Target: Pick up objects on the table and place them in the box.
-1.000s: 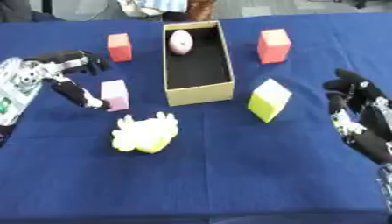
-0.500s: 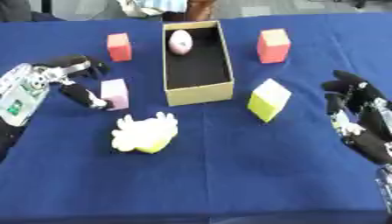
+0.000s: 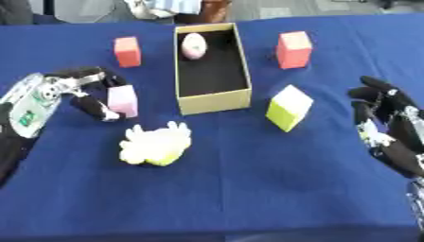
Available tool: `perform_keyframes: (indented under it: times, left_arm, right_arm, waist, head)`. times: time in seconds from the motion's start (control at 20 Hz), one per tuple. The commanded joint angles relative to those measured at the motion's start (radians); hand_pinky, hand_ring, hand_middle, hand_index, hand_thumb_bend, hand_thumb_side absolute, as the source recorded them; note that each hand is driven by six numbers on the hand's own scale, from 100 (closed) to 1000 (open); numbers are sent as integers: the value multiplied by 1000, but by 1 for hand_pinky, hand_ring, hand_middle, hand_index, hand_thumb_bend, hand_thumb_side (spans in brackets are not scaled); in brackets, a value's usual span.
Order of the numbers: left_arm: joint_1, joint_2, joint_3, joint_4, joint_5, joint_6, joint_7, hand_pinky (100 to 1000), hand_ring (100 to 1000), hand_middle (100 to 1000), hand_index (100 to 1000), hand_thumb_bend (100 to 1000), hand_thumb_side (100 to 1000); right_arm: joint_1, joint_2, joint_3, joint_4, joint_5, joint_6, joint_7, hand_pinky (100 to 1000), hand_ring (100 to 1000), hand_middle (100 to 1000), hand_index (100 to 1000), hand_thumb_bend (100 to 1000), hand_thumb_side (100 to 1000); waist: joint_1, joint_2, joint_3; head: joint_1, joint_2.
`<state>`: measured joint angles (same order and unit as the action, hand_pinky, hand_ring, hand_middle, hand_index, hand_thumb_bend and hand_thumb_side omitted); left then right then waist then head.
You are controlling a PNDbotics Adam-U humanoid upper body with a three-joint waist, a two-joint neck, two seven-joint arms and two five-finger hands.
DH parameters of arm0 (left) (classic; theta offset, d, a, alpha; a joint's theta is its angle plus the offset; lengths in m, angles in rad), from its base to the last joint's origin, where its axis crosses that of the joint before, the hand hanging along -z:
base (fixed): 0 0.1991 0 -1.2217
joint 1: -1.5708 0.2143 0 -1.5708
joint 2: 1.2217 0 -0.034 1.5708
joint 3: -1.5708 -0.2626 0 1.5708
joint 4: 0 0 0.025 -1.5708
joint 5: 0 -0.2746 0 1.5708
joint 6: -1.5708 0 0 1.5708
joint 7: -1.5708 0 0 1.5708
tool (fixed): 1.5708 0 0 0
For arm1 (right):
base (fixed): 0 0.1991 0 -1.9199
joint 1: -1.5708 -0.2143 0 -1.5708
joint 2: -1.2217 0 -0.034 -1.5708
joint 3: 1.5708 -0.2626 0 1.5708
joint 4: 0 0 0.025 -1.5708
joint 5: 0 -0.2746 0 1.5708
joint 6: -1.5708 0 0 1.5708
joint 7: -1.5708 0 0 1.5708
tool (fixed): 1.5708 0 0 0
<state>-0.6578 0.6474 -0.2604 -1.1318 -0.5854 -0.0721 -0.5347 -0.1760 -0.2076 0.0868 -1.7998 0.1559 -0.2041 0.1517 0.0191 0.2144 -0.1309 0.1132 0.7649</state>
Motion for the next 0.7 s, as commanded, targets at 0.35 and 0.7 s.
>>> perform_keyframes:
  times: [0.35, 0.7]
  left_arm:
    - [7, 34, 18, -86, 33, -10, 67, 724, 622, 485, 621, 231, 152]
    - [-4, 91, 42, -256, 83, 9, 75, 722, 619, 483, 622, 222, 150]
  right_arm:
    - [-7, -12, -5, -4, -1, 0, 1, 818, 832, 719, 902, 100, 463]
    - [-6, -14, -6, -2, 0, -1, 1, 819, 832, 719, 902, 100, 463]
  waist:
    - [12, -27, -1]
    - [16, -28, 1]
  head:
    - [-1, 5]
    - [-3, 5]
